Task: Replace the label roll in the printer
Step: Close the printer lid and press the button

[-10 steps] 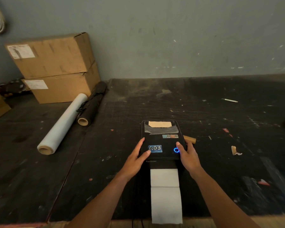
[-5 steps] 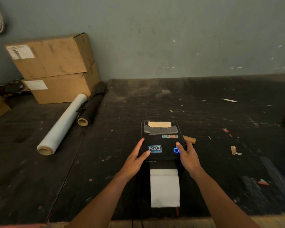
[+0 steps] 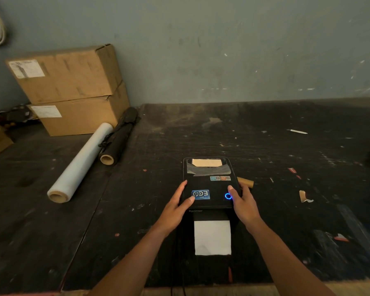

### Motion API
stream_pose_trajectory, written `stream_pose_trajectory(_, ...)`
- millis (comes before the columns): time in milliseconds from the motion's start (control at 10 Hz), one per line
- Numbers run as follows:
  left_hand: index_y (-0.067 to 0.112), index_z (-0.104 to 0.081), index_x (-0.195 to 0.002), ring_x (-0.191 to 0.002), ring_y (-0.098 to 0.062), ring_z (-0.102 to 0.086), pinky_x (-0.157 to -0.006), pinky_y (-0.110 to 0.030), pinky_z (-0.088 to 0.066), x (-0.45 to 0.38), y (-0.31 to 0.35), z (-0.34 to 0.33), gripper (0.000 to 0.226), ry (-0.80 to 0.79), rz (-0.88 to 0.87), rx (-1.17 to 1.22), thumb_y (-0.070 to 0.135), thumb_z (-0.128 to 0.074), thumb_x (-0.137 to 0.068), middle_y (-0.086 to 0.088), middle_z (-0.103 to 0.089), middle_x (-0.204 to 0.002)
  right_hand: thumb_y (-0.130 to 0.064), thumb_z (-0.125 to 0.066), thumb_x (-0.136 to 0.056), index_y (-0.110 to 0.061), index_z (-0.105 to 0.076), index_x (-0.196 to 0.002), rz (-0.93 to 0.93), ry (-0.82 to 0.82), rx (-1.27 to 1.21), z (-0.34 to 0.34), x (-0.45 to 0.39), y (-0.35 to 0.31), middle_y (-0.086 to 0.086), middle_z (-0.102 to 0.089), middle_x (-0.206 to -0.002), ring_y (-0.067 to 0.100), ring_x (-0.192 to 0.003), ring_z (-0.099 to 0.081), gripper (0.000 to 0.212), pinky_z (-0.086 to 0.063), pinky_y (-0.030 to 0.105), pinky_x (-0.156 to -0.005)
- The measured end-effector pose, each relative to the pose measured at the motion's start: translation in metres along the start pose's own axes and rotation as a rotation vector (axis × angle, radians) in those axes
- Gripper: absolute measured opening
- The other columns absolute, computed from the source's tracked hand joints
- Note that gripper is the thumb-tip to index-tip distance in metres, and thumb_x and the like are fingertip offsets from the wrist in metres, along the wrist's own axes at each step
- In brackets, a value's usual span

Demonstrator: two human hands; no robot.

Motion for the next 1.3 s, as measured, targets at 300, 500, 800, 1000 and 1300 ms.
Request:
stream_pose_trajectory(300, 0.074, -0.024, -0.125, -0.141, -0.021, -0.030, -0.113, -0.045, -0.032, 0.001, 0.000, 0.000, 0.051, 0.002, -0.003, 0.012, 0.050, -0.054, -0.091, 0.003, -0.025, -0.158, -0.042, -0.048, -0.092, -0.026, -0.021, -0.146, 0.003, 0.009, -0.002, 0.000, 0.002, -0.001, 0.006, -0.035, -0.149, 0.027, -0.135, -0.034, 0.062, -0.033, 0.047, -0.106)
stream_pose_trajectory(500, 0.076, -0.025, -0.124, -0.139, -0.020, -0.033, -0.113, -0.048, -0.032, 0.001, 0.000, 0.000, 0.051, -0.001, -0.007, 0.023, 0.052, -0.054, -0.090, 0.003, -0.026, -0.158, -0.042, -0.048, -0.092, -0.025, -0.021, -0.146, 0.011, 0.010, 0.005, 0.000, 0.005, -0.002, 0.007, -0.034, -0.149, 0.026, -0.135, -0.034, 0.062, -0.033, 0.045, -0.105)
stream_pose_trajectory(800, 0.067, -0.023, -0.135, -0.138, -0.019, -0.034, -0.109, -0.041, -0.036, 0.000, 0.000, 0.000, 0.057, -0.002, 0.007, 0.032, 0.051, -0.055, -0.089, 0.003, -0.025, -0.158, -0.041, -0.048, -0.092, -0.025, -0.022, -0.146, 0.004, -0.019, -0.019, 0.003, 0.008, -0.005, 0.008, -0.036, -0.148, 0.027, -0.134, -0.036, 0.062, -0.034, 0.049, -0.107)
stream_pose_trajectory(1000, 0.064, -0.022, -0.137, -0.139, -0.021, -0.032, -0.112, -0.047, -0.033, 0.000, 0.001, 0.001, 0.059, -0.002, 0.025, 0.023, 0.051, -0.054, -0.090, 0.002, -0.025, -0.158, -0.041, -0.047, -0.093, -0.026, -0.023, -0.145, -0.009, -0.035, -0.035, 0.004, 0.010, -0.007, 0.008, -0.038, -0.146, 0.027, -0.131, -0.039, 0.059, -0.036, 0.049, -0.106)
stream_pose_trajectory(1300, 0.059, -0.013, -0.143, -0.139, -0.021, -0.035, -0.114, -0.048, -0.030, 0.008, 0.000, -0.004, 0.060, 0.089, 0.059, -0.013, 0.056, -0.047, -0.093, 0.002, -0.030, -0.157, -0.041, -0.043, -0.095, -0.022, -0.026, -0.144, -0.007, -0.058, 0.042, 0.006, 0.017, -0.015, 0.010, -0.042, -0.143, 0.029, -0.128, -0.042, 0.056, -0.037, 0.047, -0.103)
Point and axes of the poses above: each hand's wrist, its own x-axis away from the middle knuckle, its own z-axis out of the back of the hand, y = z × x, the point moved 1 cm from there along -x, towards the middle knuckle
